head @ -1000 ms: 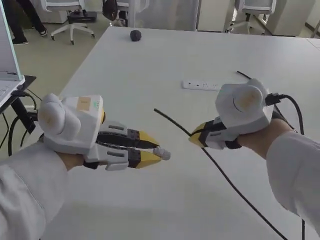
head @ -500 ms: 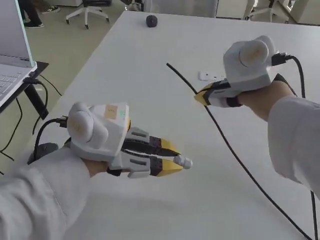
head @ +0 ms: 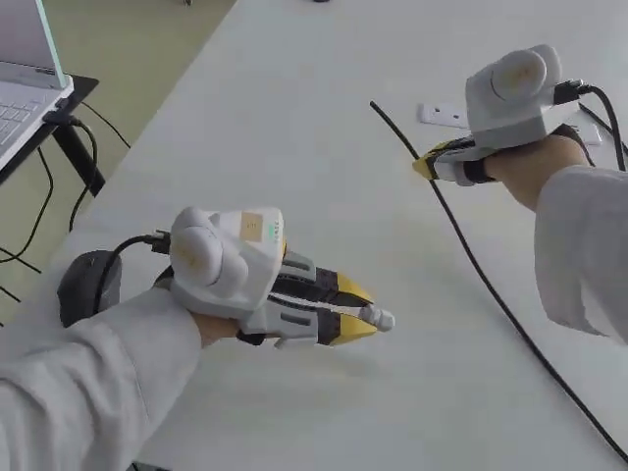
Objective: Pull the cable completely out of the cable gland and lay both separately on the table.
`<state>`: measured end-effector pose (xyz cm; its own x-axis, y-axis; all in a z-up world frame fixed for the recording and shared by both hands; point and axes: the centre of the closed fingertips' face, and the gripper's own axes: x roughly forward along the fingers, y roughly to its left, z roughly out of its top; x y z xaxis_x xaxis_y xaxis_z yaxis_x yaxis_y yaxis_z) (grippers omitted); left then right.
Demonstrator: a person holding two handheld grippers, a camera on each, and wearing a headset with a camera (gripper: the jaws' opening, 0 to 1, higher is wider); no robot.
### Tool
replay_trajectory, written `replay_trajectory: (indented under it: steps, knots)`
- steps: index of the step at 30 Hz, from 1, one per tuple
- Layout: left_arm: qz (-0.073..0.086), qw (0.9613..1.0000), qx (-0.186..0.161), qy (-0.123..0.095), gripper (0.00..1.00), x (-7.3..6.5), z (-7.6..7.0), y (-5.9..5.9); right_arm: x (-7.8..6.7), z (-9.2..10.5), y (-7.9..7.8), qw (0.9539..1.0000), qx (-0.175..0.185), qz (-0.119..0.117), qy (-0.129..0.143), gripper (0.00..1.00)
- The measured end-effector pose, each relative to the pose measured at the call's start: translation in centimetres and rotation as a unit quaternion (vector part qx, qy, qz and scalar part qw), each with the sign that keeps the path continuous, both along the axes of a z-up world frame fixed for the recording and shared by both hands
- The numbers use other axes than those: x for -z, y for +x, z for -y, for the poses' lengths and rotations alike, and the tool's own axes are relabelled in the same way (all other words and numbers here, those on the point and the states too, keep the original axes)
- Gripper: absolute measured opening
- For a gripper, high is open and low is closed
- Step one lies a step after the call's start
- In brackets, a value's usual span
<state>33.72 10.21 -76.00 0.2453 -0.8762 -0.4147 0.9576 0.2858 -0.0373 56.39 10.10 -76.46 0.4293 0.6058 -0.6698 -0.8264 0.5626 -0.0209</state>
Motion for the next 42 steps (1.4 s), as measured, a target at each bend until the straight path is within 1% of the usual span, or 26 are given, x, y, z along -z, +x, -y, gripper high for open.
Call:
replay_trajectory:
  steps: [1,2,3,4,5,6,7,8,9,12,13,14,17,18,19,20,22,23,24,25,26,28,32,35,41,42]
  knots:
    - [0.006,0.9999,-0.006,0.007,0.15,0.6,-0.2,0.4,0.4,-0.1,0.0,1.0000,0.002,-0.006,0.000,0.00]
    - [0.004,0.9999,-0.008,0.005,0.15,0.8,-0.2,0.5,1.1,-0.1,0.0,0.9999,0.006,-0.010,-0.003,0.00]
    - [-0.004,0.9999,-0.011,-0.001,0.15,1.1,-0.2,0.6,1.5,-0.1,0.1,0.9999,0.007,-0.012,-0.006,0.00]
    - [0.003,0.9999,-0.016,0.001,0.15,1.3,-0.2,0.8,2.0,-0.1,0.0,0.9998,0.008,-0.015,-0.010,0.00]
    - [0.005,0.9998,-0.019,0.007,0.15,1.8,-0.3,1.0,2.8,0.0,0.0,0.9996,0.008,-0.020,-0.018,0.00]
    - [0.000,0.9998,-0.020,0.004,0.15,2.1,-0.3,1.1,3.3,0.0,-0.1,0.9994,0.008,-0.022,-0.025,0.00]
    - [0.001,0.9998,-0.022,0.002,0.15,2.3,-0.2,1.1,3.6,0.1,-0.2,0.9993,0.010,-0.024,-0.029,0.00]
    - [0.006,0.9997,-0.023,0.008,0.15,2.6,-0.1,1.1,3.9,0.1,-0.2,0.9992,0.011,-0.025,-0.030,0.00]
    - [0.005,0.9997,-0.023,0.009,0.15,2.8,-0.1,1.1,4.2,0.1,-0.3,0.9991,0.013,-0.028,-0.029,0.00]
    - [0.009,0.9995,-0.031,0.005,0.16,3.2,0.2,1.2,4.8,-0.1,-0.4,0.9990,0.016,-0.034,-0.025,0.00]
    - [0.010,0.9994,-0.034,0.005,0.16,3.3,0.3,1.2,5.1,-0.1,-0.3,0.9990,0.014,-0.034,-0.027,0.00]
    - [0.014,0.9992,-0.037,0.008,0.16,3.5,0.3,1.3,5.2,-0.1,-0.4,0.9989,0.012,-0.034,-0.030,0.00]
    - [0.012,0.9991,-0.041,0.009,0.16,3.8,0.5,1.4,5.4,-0.2,-0.7,0.9987,0.006,-0.033,-0.038,0.00]
    - [0.014,0.9988,-0.044,0.015,0.16,4.0,0.4,1.6,5.7,-0.2,-0.4,0.9986,0.003,-0.032,-0.042,0.00]
    - [0.013,0.9988,-0.045,0.013,0.16,4.0,0.4,1.7,5.8,-0.1,-0.3,0.9985,0.000,-0.030,-0.047,0.00]
    - [0.013,0.9986,-0.049,0.011,0.16,4.0,0.4,1.8,5.8,-0.1,-0.5,0.9984,-0.001,-0.029,-0.049,0.00]
    - [0.017,0.9982,-0.053,0.020,0.16,4.4,0.2,2.1,5.8,-0.1,-0.7,0.9983,-0.001,-0.029,-0.050,0.00]
    - [0.016,0.9980,-0.057,0.020,0.16,4.5,0.1,2.3,5.9,-0.1,-0.7,0.9982,0.000,-0.030,-0.051,0.01]
    - [0.014,0.9979,-0.060,0.021,0.16,4.6,0.0,2.4,5.8,-0.2,-0.7,0.9985,0.000,-0.030,-0.047,0.01]
    - [0.015,0.9975,-0.065,0.023,0.16,4.7,-0.2,2.7,5.8,-0.4,-0.8,0.9986,0.004,-0.036,-0.039,0.01]
    - [0.015,0.9973,-0.067,0.024,0.16,4.8,-0.3,2.8,5.9,-0.6,-0.5,0.9986,0.005,-0.040,-0.033,0.02]
    - [0.013,0.9970,-0.073,0.024,0.16,4.9,-0.5,3.0,5.9,-0.9,-0.5,0.9987,0.009,-0.040,-0.032,0.05]
    - [0.014,0.9965,-0.078,0.025,0.16,5.1,-0.6,3.3,5.8,-0.9,-1.3,0.9986,0.003,-0.039,-0.036,0.11]
    - [0.013,0.9964,-0.079,0.027,0.16,5.2,-0.7,3.4,5.3,-0.8,-1.9,0.9989,0.003,-0.038,-0.026,0.12]
    - [0.010,0.9961,-0.080,0.034,0.16,5.4,-0.8,3.4,3.7,-0.3,-3.0,0.9996,0.004,-0.025,-0.011,0.12]
    - [0.010,0.9960,-0.080,0.037,0.16,5.4,-0.8,3.4,3.6,-0.1,-2.8,0.9997,0.004,-0.023,-0.008,0.12]
